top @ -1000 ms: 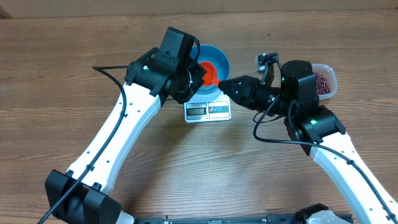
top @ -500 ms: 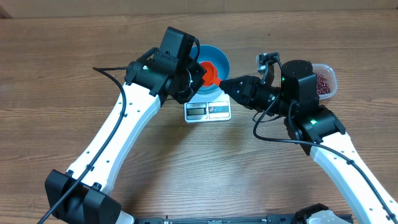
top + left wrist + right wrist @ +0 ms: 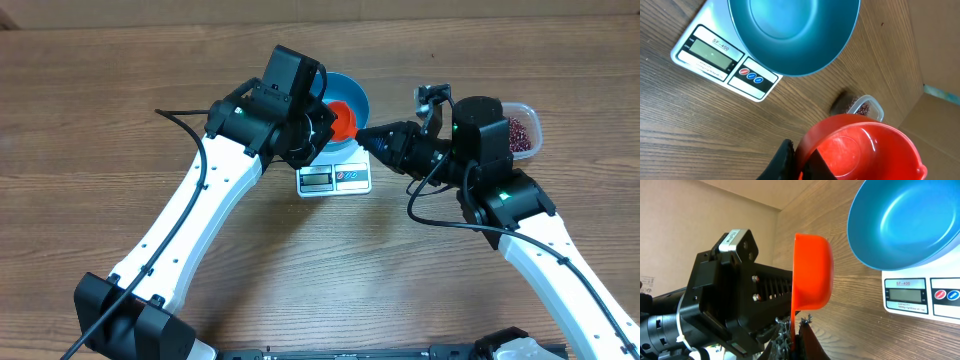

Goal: Scoop item into bowl and weigh 150g on scale

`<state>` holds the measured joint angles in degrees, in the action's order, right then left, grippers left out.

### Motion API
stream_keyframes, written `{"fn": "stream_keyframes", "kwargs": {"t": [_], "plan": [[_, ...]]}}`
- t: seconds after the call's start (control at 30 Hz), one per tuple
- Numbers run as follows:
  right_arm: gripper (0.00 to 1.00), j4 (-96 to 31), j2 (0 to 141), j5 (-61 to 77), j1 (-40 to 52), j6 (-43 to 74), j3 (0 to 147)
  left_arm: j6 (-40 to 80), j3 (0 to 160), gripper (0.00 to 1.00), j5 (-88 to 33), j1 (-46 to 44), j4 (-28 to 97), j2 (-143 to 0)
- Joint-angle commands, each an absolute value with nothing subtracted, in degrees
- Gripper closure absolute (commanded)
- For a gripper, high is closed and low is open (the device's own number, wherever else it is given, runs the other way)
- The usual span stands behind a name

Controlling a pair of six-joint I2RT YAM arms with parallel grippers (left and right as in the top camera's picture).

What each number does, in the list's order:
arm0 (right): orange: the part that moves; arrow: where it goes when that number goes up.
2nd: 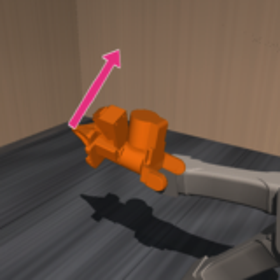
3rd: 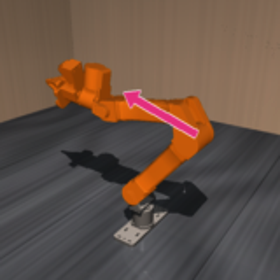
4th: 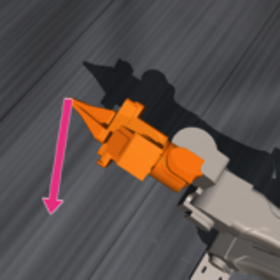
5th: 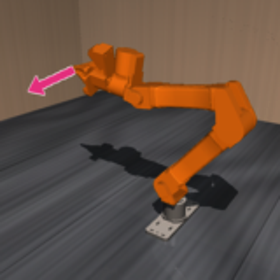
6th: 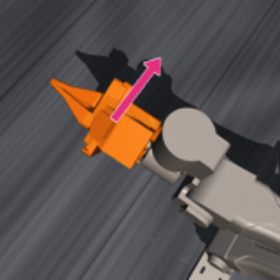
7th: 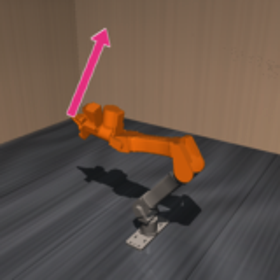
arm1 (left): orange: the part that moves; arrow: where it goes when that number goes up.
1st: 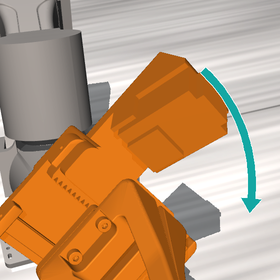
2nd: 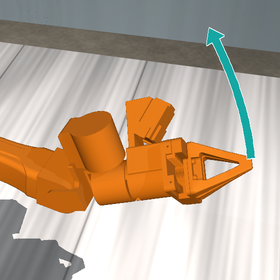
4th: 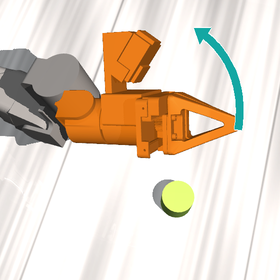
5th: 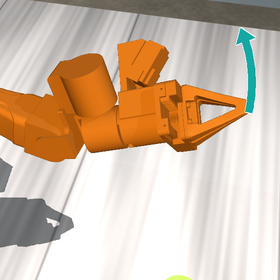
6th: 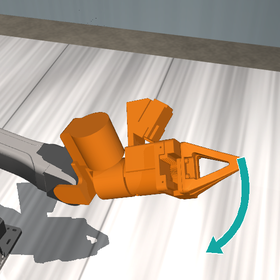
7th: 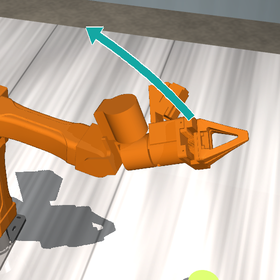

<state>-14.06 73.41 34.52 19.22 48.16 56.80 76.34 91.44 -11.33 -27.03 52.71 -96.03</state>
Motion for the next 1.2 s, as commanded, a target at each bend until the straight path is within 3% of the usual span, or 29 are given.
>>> {"fn": "stream_keyframes", "kwargs": {"t": [0.0,0.13,0.2,0.27,0.57,0.8,1.17], "plan": [[0.96,-13.54,72.99,33.47,19.55,48.23,57.82,76.73,91.24,0.80,-10.90,-27.29,52.62,-96.25],[0.96,-13.61,72.99,33.30,19.53,48.14,57.82,76.62,91.24,0.37,-7.60,-27.29,52.62,-96.25],[0.96,-13.58,72.99,33.32,19.18,47.97,57.82,75.59,91.24,0.23,-5.58,-27.22,52.60,-96.25],[0.96,-13.58,72.99,33.69,18.28,47.94,57.82,73.97,91.24,0.15,-3.05,-26.83,52.53,-96.25],[0.96,-22.26,71.40,37.63,8.49,40.10,57.84,53.39,91.26,0.02,-4.34,-21.15,48.58,-96.23],[0.96,-30.61,66.85,37.39,2.50,33.36,60.82,33.36,91.29,0.04,-14.33,-19.07,44.05,-96.23],[0.96,-60.97,65.23,25.96,-3.27,16.58,77.65,18.28,92.40,0.06,-23.00,-19.33,46.50,-95.07]]}}
